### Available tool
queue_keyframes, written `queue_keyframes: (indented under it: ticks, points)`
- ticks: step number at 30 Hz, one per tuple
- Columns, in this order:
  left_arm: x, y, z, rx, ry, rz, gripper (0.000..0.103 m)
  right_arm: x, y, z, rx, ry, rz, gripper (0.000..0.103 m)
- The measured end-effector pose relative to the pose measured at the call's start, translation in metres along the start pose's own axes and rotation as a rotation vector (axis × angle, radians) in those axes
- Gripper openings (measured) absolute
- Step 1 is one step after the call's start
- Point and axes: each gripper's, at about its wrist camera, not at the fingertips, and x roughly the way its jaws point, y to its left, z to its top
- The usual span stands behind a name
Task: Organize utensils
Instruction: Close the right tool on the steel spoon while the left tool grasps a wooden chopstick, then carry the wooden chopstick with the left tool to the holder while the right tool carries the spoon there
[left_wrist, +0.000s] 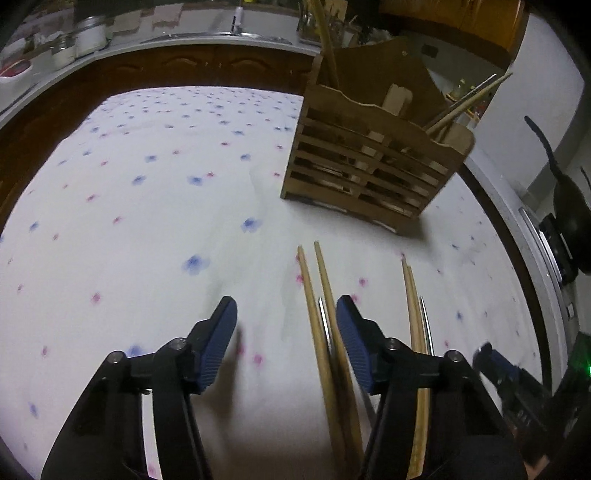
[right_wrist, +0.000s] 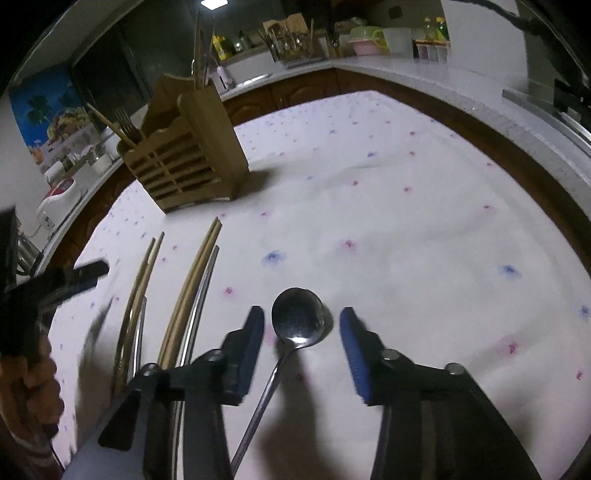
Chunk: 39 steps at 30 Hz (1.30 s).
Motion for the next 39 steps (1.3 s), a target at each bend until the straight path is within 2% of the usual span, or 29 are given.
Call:
queue_keyframes:
  ticks: [3,5,7,9,12,13,16,21,30,39]
  points:
    - [0.015,-0.005,0.013,0.018,0.026,-0.008,0.042,0.004,0.002,0.002,-0.014,0.004,-0.003,0.030]
    - [0.023,-0.010,0.019,0.043,0.042,-0.003,0.039,0.006,0.002,0.004,-0.014,0.010,0.005,0.018]
    - [0.031,-0.014,0.023,0.068,0.057,0.003,0.032,0.008,0.001,0.006,-0.009,0.017,0.010,0.013]
    - [0.039,-0.019,0.024,0.095,0.077,0.015,0.024,0.009,0.001,0.008,-0.006,0.017,0.020,0.012]
    - [0.049,-0.023,0.021,0.120,0.105,0.029,0.020,0.010,0.001,0.009,-0.013,0.016,0.023,0.011]
    - [0.048,-0.023,0.021,0.127,0.094,0.030,0.020,0.010,0.001,0.009,-0.012,0.017,0.026,0.011]
    - [0.048,-0.023,0.018,0.152,0.086,0.048,0.009,0.010,0.001,0.009,-0.009,0.015,0.032,0.010]
    - [0.043,-0.018,0.014,0.147,0.084,0.032,0.006,0.008,0.004,0.011,-0.014,0.002,0.038,0.004]
    - [-0.023,-0.005,0.004,0.062,-0.029,-0.060,0.005,-0.015,0.015,0.018,-0.028,-0.051,0.061,0.003]
    - [-0.097,0.003,0.000,0.023,-0.159,-0.117,0.005,-0.058,0.036,0.032,-0.109,-0.183,0.048,0.003]
